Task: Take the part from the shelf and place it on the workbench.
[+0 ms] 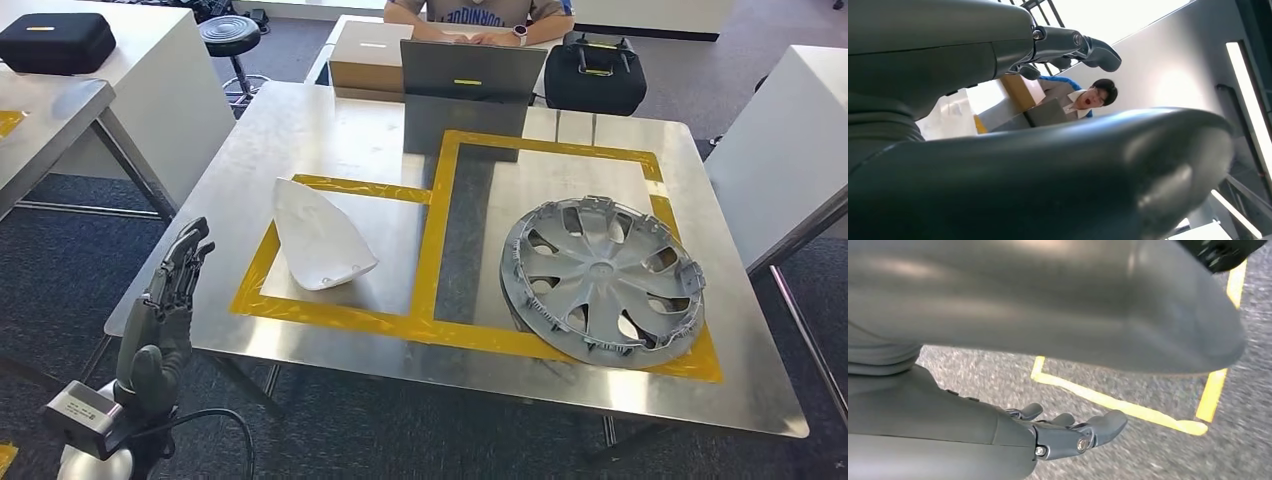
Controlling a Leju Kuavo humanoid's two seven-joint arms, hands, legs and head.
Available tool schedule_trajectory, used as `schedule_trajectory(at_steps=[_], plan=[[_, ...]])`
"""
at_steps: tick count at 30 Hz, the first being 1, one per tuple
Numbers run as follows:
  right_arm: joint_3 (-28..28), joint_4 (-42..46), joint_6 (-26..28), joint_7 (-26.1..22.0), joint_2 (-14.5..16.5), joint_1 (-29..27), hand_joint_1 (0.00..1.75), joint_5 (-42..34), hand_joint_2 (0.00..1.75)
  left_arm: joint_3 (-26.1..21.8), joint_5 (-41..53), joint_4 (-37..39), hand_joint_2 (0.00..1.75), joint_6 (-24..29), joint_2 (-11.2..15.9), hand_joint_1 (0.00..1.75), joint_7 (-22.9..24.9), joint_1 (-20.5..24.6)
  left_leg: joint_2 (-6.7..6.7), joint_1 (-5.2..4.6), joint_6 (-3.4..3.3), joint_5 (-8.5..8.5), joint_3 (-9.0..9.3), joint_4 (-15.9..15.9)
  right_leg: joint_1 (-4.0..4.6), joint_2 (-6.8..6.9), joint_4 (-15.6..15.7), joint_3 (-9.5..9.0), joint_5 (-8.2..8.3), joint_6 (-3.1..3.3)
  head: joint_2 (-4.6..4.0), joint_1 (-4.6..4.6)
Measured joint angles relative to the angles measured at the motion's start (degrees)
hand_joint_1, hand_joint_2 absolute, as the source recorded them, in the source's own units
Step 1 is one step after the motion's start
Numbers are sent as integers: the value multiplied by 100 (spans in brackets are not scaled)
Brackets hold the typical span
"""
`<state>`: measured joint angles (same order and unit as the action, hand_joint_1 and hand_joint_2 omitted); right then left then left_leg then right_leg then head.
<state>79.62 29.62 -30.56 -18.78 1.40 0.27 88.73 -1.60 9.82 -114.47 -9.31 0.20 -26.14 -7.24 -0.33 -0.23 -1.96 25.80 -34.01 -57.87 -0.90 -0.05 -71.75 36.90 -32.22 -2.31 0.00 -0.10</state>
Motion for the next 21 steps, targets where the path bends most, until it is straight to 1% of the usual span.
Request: schedule_trajectory(at_steps=[1,2,3,4,5,6,7,8,9,10,11,12,13,14,15,16,17,18,19,20,21], plan=[[0,0,1,-11,-3,3,0,1,0,-19,1,-26,0,0,-1,0,9,-35,-1,-5,9,-46,-67,-23,16,-1,388,-323,98,38,0,-6],[0,0,-2,-27,-9,10,0,3,0,-39,5,-57,0,0,-1,0,25,-66,-1,-15,27,-90,-123,-47,37,1,826,-637,113,78,0,-8],[0,-1,-4,-43,-15,16,0,5,0,-61,15,-88,0,-2,-2,0,45,-100,-3,-21,52,-133,-154,-56,59,1,1169,-863,96,117,0,-4],[0,-1,-12,-56,-22,21,0,8,0,-83,24,-118,0,-5,-2,0,67,-134,-5,-22,84,-177,-169,-57,82,2,1394,-990,49,153,0,-3],[0,-2,-19,-63,-28,23,0,13,0,-106,34,-142,0,-8,-3,0,92,-169,-7,-21,119,-222,-176,-43,100,3,1476,-1008,38,183,0,-3],[1,-4,-25,-69,-30,18,0,15,0,-134,42,-162,0,-11,-5,0,114,-206,-9,-19,155,-264,-181,-25,96,4,1485,-973,88,218,0,-5],[1,-10,-29,-75,-30,19,0,18,0,-168,47,-178,0,-14,-8,0,131,-249,-1,-14,187,-247,-206,-41,83,14,1511,-937,139,259,0,-15],[2,-16,-27,-80,-30,20,0,18,0,-207,66,-188,0,-20,-11,0,150,-294,8,-12,217,-122,-249,-125,66,23,1531,-883,210,300,0,-10],[4,-22,-22,-87,-28,17,0,17,0,-248,102,-192,0,-27,-13,0,160,-341,18,-5,249,110,-314,-312,45,34,1549,-813,289,331,0,6],[7,-32,-17,-92,-23,16,0,15,0,-290,150,-189,0,-33,-14,0,165,-386,28,12,279,420,-391,-604,40,43,1550,-733,360,349,0,27],[13,-38,-12,-96,-19,10,0,13,0,-326,205,-179,0,-39,-16,0,168,-428,30,27,309,719,-467,-962,39,46,1547,-645,428,354,0,50],[23,-45,-8,-102,-12,5,0,10,0,-359,260,-163,0,-43,-17,0,167,-467,29,45,340,905,-513,-1308,37,53,1542,-554,497,345,0,70],[36,-52,-9,-107,-3,2,0,6,0,-389,308,-141,0,-45,-19,0,167,-505,29,62,365,944,-500,-1543,34,60,1533,-460,565,333,0,80],[51,-54,-12,-111,6,1,0,2,0,-416,351,-116,0,-48,-20,0,167,-538,28,79,386,852,-401,-1605,28,67,1520,-364,630,314,0,90],[70,-55,-18,-115,16,1,0,-2,0,-440,389,-88,0,-55,-20,0,172,-564,28,98,403,687,-205,-1467,18,73,1499,-270,690,291,0,98],[88,-54,-24,-120,24,3,0,-7,0,-462,426,-56,0,-63,-21,0,184,-582,28,117,416,548,82,-1145,9,76,1468,-195,740,262,0,105],[105,-53,-30,-128,28,4,0,-11,0,-480,465,-20,0,-74,-21,0,204,-593,32,131,428,528,414,-708,8,76,1430,-132,781,230,0,119],[119,-52,-37,-141,32,5,0,-15,0,-497,498,27,0,-85,-22,0,230,-611,41,131,406,569,671,-339,11,73,1401,-100,821,193,0,126],[130,-51,-43,-160,34,6,0,-18,0,-519,532,81,0,-94,-23,0,250,-636,51,127,370,647,839,-72,17,70,1380,-85,863,154,0,129],[139,-50,-56,-179,37,4,0,-19,0,-543,558,143,0,-110,-24,0,264,-667,59,109,316,705,895,55,16,66,1381,-76,912,110,0,126],[150,-50,-80,-197,39,-1,0,-16,0,-570,575,208,0,-128,-25,0,270,-706,63,92,241,677,855,59,8,60,1401,-73,972,63,0,117]])
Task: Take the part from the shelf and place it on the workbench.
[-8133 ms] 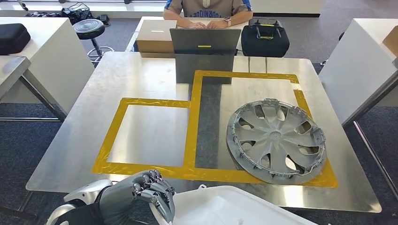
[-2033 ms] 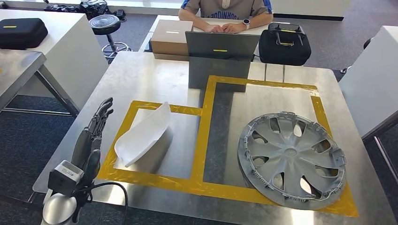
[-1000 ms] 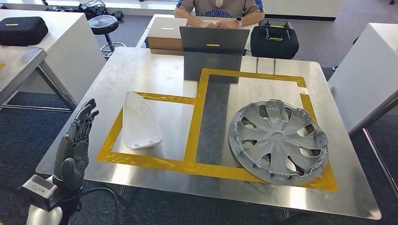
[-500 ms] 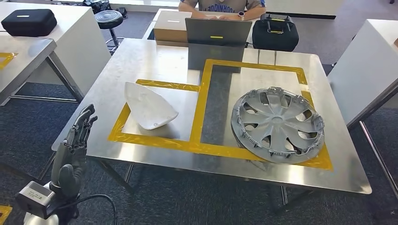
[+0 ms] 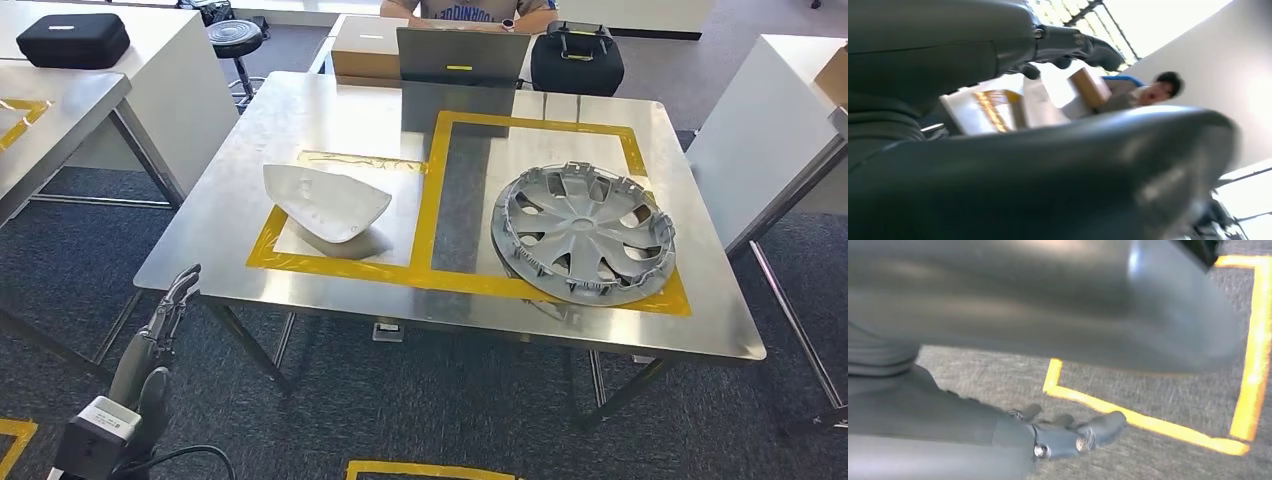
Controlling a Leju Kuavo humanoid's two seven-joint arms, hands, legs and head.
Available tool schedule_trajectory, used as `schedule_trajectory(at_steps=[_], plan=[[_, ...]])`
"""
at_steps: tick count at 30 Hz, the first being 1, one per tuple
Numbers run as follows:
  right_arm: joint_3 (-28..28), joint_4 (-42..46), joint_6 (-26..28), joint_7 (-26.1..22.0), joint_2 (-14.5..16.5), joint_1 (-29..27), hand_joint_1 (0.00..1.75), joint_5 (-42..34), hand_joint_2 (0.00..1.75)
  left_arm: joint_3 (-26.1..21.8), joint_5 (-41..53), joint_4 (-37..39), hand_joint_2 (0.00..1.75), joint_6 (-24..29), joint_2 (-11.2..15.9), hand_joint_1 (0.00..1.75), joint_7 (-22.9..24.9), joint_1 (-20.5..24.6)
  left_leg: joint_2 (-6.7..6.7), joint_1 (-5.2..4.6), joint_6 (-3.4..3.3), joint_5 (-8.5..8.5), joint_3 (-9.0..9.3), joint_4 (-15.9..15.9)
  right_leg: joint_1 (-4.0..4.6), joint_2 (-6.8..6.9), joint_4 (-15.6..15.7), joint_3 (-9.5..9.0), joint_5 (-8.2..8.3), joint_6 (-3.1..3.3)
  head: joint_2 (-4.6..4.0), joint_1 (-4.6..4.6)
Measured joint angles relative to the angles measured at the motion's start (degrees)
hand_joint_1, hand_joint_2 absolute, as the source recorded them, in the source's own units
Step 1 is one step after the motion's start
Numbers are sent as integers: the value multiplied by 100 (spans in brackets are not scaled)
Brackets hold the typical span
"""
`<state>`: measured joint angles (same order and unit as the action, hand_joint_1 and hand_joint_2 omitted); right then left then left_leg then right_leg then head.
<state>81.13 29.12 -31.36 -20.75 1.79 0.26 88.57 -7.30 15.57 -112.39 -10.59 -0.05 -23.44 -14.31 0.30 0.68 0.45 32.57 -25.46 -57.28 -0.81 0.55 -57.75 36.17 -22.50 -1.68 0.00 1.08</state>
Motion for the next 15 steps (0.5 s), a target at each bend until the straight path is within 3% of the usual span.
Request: schedule_trajectory(at_steps=[1,2,3,4,6,7,8,9,10,12,13,14,15], plan=[[15,1,-32,-16,1,-8,0,5,0,-25,22,61,0,-27,-3,0,5,-28,-11,-2,-62,-50,-50,6,-16,-10,2,24,14,-39,0,-4],[36,3,-74,-26,4,-19,0,14,0,-43,54,124,0,-59,-9,0,16,-55,-21,-5,-126,-117,-120,6,-30,-19,-50,68,-77,-70,0,-14],[61,12,-118,-37,9,-28,0,22,0,-58,104,185,0,-88,-15,0,28,-84,-32,-1,-179,-193,-204,14,-36,-29,-208,137,-285,-92,0,-30],[87,28,-159,-49,18,-30,0,29,0,-69,166,253,0,-113,-22,0,40,-114,-43,-1,-216,-270,-298,14,-38,-35,-490,227,-592,-104,0,-56],[132,83,-225,-65,40,-26,0,44,0,-86,304,424,0,-142,-40,0,61,-180,-49,-27,-246,-416,-497,4,-24,-36,-1237,388,-1140,-118,0,-100],[151,112,-246,-69,53,-23,0,55,0,-89,363,518,0,-151,-51,0,74,-206,-53,-43,-252,-487,-590,-5,-16,-37,-1520,400,-1229,-113,0,-114],[172,138,-260,-68,64,-22,0,66,0,-91,426,614,0,-162,-61,0,89,-229,-54,-60,-254,-555,-681,-18,-3,-38,-1641,329,-1178,-95,0,-123],[194,161,-267,-68,74,-21,0,75,0,-92,503,704,0,-172,-69,0,111,-247,-54,-78,-254,-619,-767,-32,15,-39,-1552,149,-1030,-60,0,-132],[217,181,-267,-67,82,-17,0,83,0,-94,599,801,0,-180,-76,0,135,-259,-54,-93,-252,-680,-842,-45,41,-41,-1273,-128,-877,-11,0,-140],[254,226,-260,-65,90,4,0,105,0,-96,808,997,0,-188,-90,0,183,-270,-58,-119,-226,-785,-947,-71,103,-41,-386,-804,-848,111,0,-145],[270,241,-251,-64,92,17,0,116,0,-100,907,1106,0,-194,-96,0,201,-271,-64,-120,-203,-835,-967,-71,132,-43,-42,-1029,-910,151,0,-141],[287,252,-240,-61,94,27,0,126,0,-108,998,1219,0,-201,-102,0,214,-272,-71,-115,-172,-886,-977,-65,155,-43,169,-1145,-972,180,0,-142],[306,253,-231,-60,97,30,0,133,0,-118,1092,1339,0,-212,-107,0,227,-277,-76,-107,-138,-943,-985,-47,163,-43,241,-1144,-951,195,0,-144]])
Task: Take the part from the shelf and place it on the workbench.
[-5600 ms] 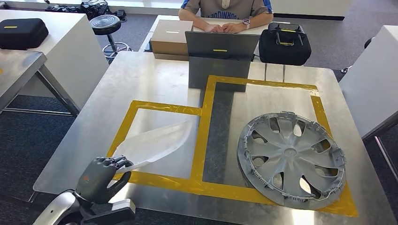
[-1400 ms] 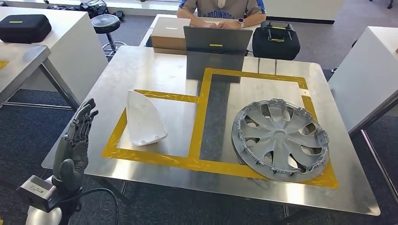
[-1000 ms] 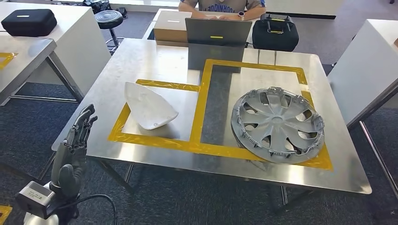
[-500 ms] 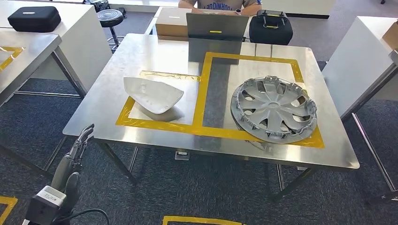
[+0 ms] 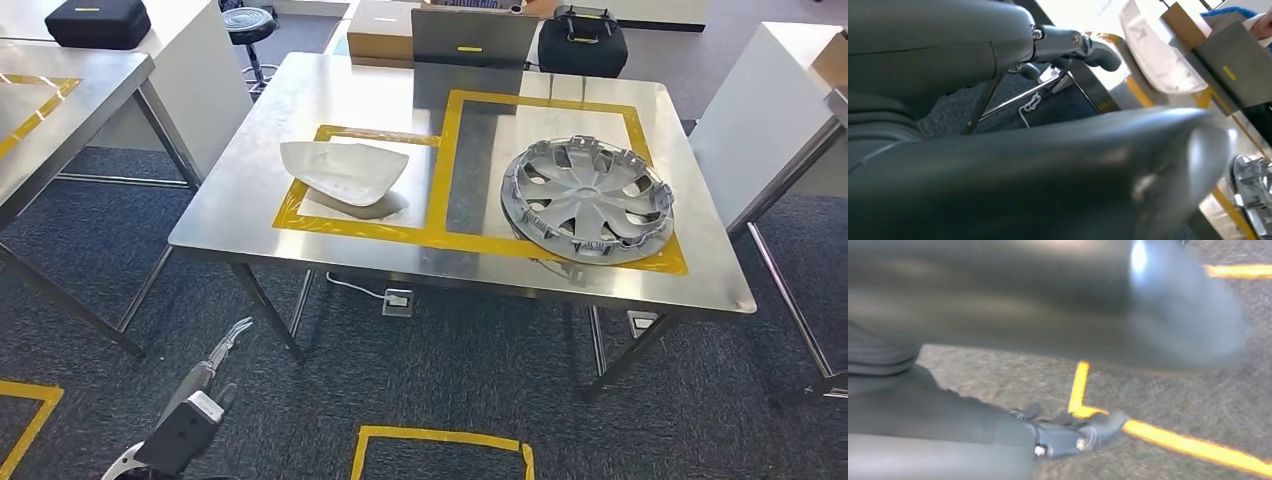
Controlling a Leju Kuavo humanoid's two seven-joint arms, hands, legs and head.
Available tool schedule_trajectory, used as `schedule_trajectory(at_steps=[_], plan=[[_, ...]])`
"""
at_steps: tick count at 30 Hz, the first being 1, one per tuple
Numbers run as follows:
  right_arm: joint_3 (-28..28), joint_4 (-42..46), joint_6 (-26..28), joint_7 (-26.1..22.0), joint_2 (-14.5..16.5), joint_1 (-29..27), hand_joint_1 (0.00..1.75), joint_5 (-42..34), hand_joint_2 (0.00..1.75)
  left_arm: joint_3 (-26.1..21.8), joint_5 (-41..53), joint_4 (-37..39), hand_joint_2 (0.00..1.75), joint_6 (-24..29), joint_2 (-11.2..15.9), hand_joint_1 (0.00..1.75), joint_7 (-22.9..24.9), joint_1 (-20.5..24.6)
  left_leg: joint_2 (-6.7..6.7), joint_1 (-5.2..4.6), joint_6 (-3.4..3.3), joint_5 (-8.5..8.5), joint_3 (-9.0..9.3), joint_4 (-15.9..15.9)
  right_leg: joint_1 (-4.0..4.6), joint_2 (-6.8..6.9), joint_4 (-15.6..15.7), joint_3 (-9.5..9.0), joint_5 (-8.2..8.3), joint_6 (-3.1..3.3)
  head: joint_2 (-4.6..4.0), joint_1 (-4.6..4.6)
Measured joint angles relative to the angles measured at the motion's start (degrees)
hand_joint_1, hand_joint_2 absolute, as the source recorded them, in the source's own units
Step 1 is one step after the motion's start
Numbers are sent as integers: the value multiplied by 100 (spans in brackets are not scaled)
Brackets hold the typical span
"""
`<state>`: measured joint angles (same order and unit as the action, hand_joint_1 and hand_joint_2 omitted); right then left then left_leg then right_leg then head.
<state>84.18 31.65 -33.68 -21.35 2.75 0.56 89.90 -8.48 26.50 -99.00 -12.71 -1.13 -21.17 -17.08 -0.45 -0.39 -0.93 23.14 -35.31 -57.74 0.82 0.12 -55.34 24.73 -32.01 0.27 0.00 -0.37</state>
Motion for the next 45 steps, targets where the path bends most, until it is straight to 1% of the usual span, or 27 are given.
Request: schedule_trajectory(at_steps=[2,4,6,7,8,9,11,13,14,16,18,20,22,24,26,28,29,32,33,36,37,38,40,41,42,44,45], plan=[[39,0,11,-1,4,-1,0,8,0,-23,181,260,0,-28,-10,0,24,-20,9,15,66,22,-50,-28,-22,16,30,101,130,67,0,-19],[63,0,0,-8,6,0,0,13,0,-62,320,518,0,-58,-13,0,68,-41,28,30,128,449,-176,-365,-58,34,57,245,281,120,0,5],[74,-1,-12,-8,6,-1,0,15,0,-126,441,837,0,-99,-10,0,109,-48,35,60,195,1007,-318,-1039,-64,42,48,423,416,124,0,54],[77,-2,-5,-5,7,-2,0,15,0,-164,500,1019,0,-125,-9,0,115,-47,34,77,226,1125,-343,-1343,-70,48,35,520,483,113,0,67],[80,-7,13,-1,7,-2,0,15,0,-209,564,1216,0,-148,-8,0,109,-44,34,94,252,1091,-302,-1512,-79,53,12,621,545,96,0,75],[82,-15,43,5,7,-1,0,14,0,-256,625,1402,0,-164,-5,0,109,-39,33,113,276,946,-176,-1499,-91,57,-18,724,599,73,0,81],[85,-48,121,25,-13,1,0,13,0,-375,769,1792,0,-204,4,0,128,1,33,154,326,702,324,-915,-117,63,-101,908,684,9,0,99],[86,-126,225,47,-60,7,0,11,0,-537,934,2237,0,-280,14,0,161,76,47,151,294,780,806,-168,-120,64,-174,1007,761,-65,0,123],[86,-184,274,54,-99,13,0,10,0,-638,1015,2477,0,-331,17,0,165,112,53,139,257,859,913,39,-114,62,-187,1023,804,-98,0,128],[85,-315,354,65,-169,18,0,10,0,-866,1139,2920,0,-455,22,0,181,156,50,121,142,827,888,87,-122,54,-174,1036,885,-165,0,108],[83,-463,437,98,-244,20,0,13,0,-1123,1249,3347,0,-576,22,0,206,217,30,123,21,745,805,95,-143,41,-321,1110,706,-235,0,79],[75,-627,541,132,-318,37,0,13,0,-1414,1368,3776,0,-678,18,0,238,287,10,116,-66,643,680,97,-151,33,-902,1294,181,-276,0,30],[53,-799,661,155,-386,62,0,11,0,-1711,1507,4190,0,-721,11,0,300,342,1,94,-88,541,537,79,-147,31,-1627,1463,-239,-285,0,-6],[7,-977,784,173,-452,77,0,11,0,-2007,1663,4579,0,-736,-9,0,425,384,-2,70,-95,446,389,46,-134,29,-1789,1330,-184,-251,0,-23],[-59,-1137,882,177,-532,97,0,11,0,-2298,1803,4860,0,-804,-72,0,593,408,1,48,-97,366,271,16,-92,16,-1175,806,103,-149,0,-33],[-125,-1258,928,163,-624,136,0,11,0,-2562,1916,4994,0,-954,-173,0,761,422,2,32,-67,291,206,1,-38,1,-367,260,153,-20,0,-33],[-153,-1306,937,153,-661,152,0,10,0,-2685,1967,5019,0,-1058,-229,0,847,428,1,38,-40,251,188,0,-12,-4,-125,121,122,17,0,-33],[-220,-1421,969,147,-743,165,0,11,0,-3063,2114,5027,0,-1426,-388,0,1204,441,12,57,66,164,145,7,0,10,62,128,198,47,0,-47],[-244,-1453,984,157,-754,169,0,13,0,-3212,2160,5029,0,-1528,-441,0,1353,448,22,58,99,263,111,-64,-19,18,90,173,263,72,0,-41],[-324,-1549,1020,194,-749,175,0,12,0,-3642,2273,5058,0,-1746,-574,0,1695,507,43,80,186,1040,-112,-871,-58,45,112,382,454,117,0,21],[-342,-1583,1025,203,-747,174,0,7,0,-3759,2291,5070,0,-1797,-611,0,1747,534,43,90,216,1235,-175,-1223,-62,55,100,465,513,111,0,36],[-356,-1622,1028,211,-745,174,0,-6,0,-3875,2302,5083,0,-1851,-642,0,1785,562,43,100,244,1293,-188,-1483,-68,67,84,554,573,100,0,43],[-369,-1682,1036,214,-744,175,0,-45,0,-4077,2306,5113,0,-1951,-702,0,1828,614,42,132,293,1025,37,-1472,-96,82,20,750,682,58,0,50],[-372,-1706,1039,214,-744,176,0,-72,0,-4173,2303,5127,0,-2002,-726,0,1849,639,42,155,316,855,291,-1177,-110,85,-34,845,727,28,0,55],[-372,-1721,1040,214,-745,173,0,-96,0,-4263,2295,5138,0,-2046,-755,0,1873,669,45,170,334,807,599,-754,-116,86,-99,935,763,-7,0,72],[-370,-1739,1040,213,-746,165,0,-134,0,-4436,2275,5153,0,-2108,-807,0,1913,726,55,167,285,924,1032,-67,-113,82,-205,1044,829,-79,0,93],[-370,-1747,1039,211,-745,161,0,-145,0,-4515,2268,5158,0,-2129,-834,0,1927,748,57,147,233,1001,1093,76,-113,80,-227,1070,869,-115,0,95]])
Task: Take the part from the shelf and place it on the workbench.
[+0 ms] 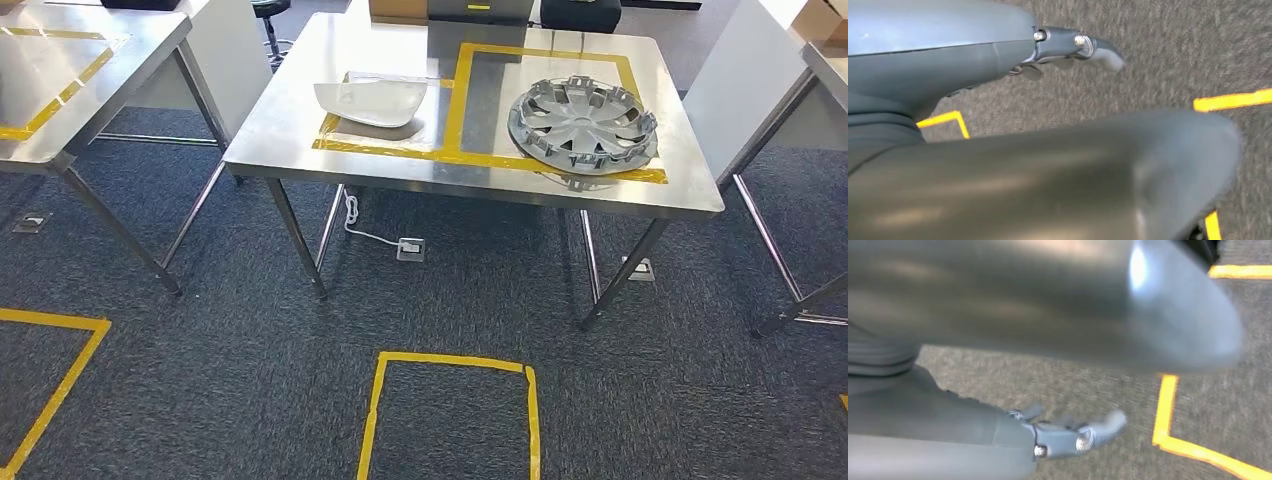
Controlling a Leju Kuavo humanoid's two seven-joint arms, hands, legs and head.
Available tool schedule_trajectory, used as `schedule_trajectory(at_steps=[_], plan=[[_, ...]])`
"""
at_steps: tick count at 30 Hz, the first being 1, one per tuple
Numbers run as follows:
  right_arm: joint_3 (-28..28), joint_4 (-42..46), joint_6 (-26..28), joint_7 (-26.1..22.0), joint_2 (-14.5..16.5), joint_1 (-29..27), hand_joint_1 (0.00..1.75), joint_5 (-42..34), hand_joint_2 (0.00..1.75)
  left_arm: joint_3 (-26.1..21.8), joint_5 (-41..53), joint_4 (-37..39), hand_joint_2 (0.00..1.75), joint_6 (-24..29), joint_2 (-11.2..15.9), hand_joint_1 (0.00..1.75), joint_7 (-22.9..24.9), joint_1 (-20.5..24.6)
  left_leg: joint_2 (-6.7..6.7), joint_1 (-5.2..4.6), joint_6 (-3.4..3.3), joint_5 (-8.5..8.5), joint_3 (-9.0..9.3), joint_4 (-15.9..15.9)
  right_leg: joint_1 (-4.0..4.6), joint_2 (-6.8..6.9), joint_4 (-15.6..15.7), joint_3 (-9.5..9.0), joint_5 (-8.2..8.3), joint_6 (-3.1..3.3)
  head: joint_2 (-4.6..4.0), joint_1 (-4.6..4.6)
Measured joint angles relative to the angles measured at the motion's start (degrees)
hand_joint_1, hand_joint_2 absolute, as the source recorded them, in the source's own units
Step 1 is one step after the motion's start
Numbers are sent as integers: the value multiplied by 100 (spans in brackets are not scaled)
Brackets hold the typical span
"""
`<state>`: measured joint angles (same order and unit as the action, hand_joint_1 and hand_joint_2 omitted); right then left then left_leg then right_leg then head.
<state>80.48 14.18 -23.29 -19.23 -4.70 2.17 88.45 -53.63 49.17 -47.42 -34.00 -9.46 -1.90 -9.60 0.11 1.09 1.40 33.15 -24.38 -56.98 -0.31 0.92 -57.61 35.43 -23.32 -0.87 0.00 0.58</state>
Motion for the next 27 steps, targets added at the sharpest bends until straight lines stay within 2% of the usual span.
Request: schedule_trajectory(at_steps=[2,3,4,5,6,7,8,9,10,11,12,13,14,15,16,17,18,20,21,22,23,24,26,27], plan=[[0,-17,-24,-13,2,-14,0,-12,0,-147,4,2,0,-84,-55,0,26,16,-25,-16,-130,-50,-83,6,-21,-8,-8,22,68,-76,0,-24],[0,-25,-45,-24,2,-29,0,-14,0,-222,18,-13,0,-147,-83,0,47,19,-40,-17,-193,-105,-139,-2,-35,-17,-57,52,-10,-111,0,-35],[0,-31,-69,-37,2,-47,0,-14,0,-297,39,-39,0,-219,-113,0,71,20,-57,-11,-247,-171,-211,0,-45,-28,-206,106,-210,-143,0,-55],[0,-37,-88,-53,2,-59,0,-13,0,-368,63,-72,0,-279,-141,0,90,21,-70,-7,-285,-240,-296,-1,-51,-38,-463,183,-504,-168,0,-82],[0,-40,-99,-67,2,-65,0,-11,0,-430,91,-110,0,-328,-165,0,103,20,-70,-11,-304,-307,-391,-2,-51,-43,-817,272,-826,-187,0,-108],[0,-41,-106,-80,2,-66,0,-11,0,-483,128,-142,0,-361,-192,0,109,18,-72,-16,-309,-372,-490,-7,-52,-45,-1194,344,-1060,-200,0,-126],[0,-41,-109,-90,3,-66,0,-11,0,-528,177,-172,0,-383,-216,0,108,16,-74,-22,-306,-433,-585,-14,-52,-46,-1488,369,-1146,-205,0,-137],[0,-41,-111,-93,4,-67,0,-12,0,-565,236,-197,0,-396,-240,0,105,14,-78,-25,-300,-492,-673,-24,-52,-46,-1643,327,-1089,-202,0,-142],[0,-41,-114,-94,5,-69,0,-14,0,-591,297,-215,0,-401,-262,0,100,13,-81,-27,-289,-548,-754,-37,-51,-46,-1606,192,-923,-191,0,-146],[0,-41,-116,-92,6,-69,0,-16,0,-610,358,-227,0,-403,-280,0,95,14,-82,-28,-275,-601,-821,-51,-50,-47,-1360,-49,-743,-170,0,-150],[0,-40,-115,-90,6,-63,0,-21,0,-626,413,-233,0,-404,-297,0,92,20,-83,-30,-255,-650,-870,-65,-46,-49,-948,-374,-663,-138,0,-151],[0,-40,-111,-87,6,-52,0,-30,0,-643,460,-234,0,-402,-310,0,92,28,-81,-36,-227,-696,-905,-77,-33,-51,-470,-712,-684,-101,0,-151],[0,-40,-105,-83,7,-38,0,-38,0,-665,502,-233,0,-398,-319,0,93,38,-82,-41,-193,-739,-918,-81,-17,-50,-81,-967,-767,-66,0,-148],[0,-40,-98,-74,9,-27,0,-46,0,-686,529,-232,44,-391,-326,0,96,51,-84,-41,-155,-778,-922,-80,3,-48,164,-1107,-864,-33,0,-144],[0,-40,-91,-52,12,-21,0,-53,0,-708,548,-231,87,-378,-329,0,100,62,-85,-42,-119,-814,-922,-67,18,-46,263,-1141,-893,-3,0,-140],[0,-40,-83,-26,18,-20,0,-62,0,-731,567,-229,131,-357,-331,0,107,76,-87,-40,-121,-795,-929,-52,20,-39,268,-1114,-877,7,0,-137],[0,-40,-73,10,22,-21,0,-73,44,-760,586,-221,175,-333,-333,0,115,93,-87,-41,-150,-739,-941,-44,20,-36,276,-1094,-856,24,0,-132],[0,-41,-57,71,30,-20,0,-97,131,-843,646,-190,175,-287,-339,0,114,135,-85,-48,-222,-592,-961,-35,19,-29,290,-1063,-811,54,0,-113],[0,-41,-54,95,31,-20,0,-104,175,-892,675,-170,175,-278,-342,0,99,160,-83,-48,-234,-568,-962,-29,26,-28,289,-1050,-791,82,0,-101],[0,-41,-52,109,33,-20,0,-108,175,-948,697,-153,175,-273,-344,0,73,187,-80,-45,-234,-613,-961,-8,34,-26,286,-1039,-773,101,0,-92],[0,-41,-51,114,36,-19,0,-107,175,-1007,709,-138,175,-269,-344,0,40,215,-76,-41,-238,-742,-960,26,42,-24,278,-1028,-757,117,0,-86],[0,-41,-50,104,37,-18,0,-102,175,-1073,717,-122,175,-264,-346,0,7,245,-69,-35,-211,-860,-959,56,49,-22,268,-1015,-747,127,0,-81],[0,-41,-50,58,37,-17,0,-97,175,-1200,723,-91,175,-255,-356,0,-55,302,-58,-20,-111,-1063,-963,103,59,-19,240,-984,-738,143,0,-73],[0,-42,-50,32,38,-17,0,-104,175,-1255,724,-78,175,-254,-363,0,-78,327,-54,-15,-60,-1067,-967,106,60,-18,230,-970,-736,147,0,-72]])
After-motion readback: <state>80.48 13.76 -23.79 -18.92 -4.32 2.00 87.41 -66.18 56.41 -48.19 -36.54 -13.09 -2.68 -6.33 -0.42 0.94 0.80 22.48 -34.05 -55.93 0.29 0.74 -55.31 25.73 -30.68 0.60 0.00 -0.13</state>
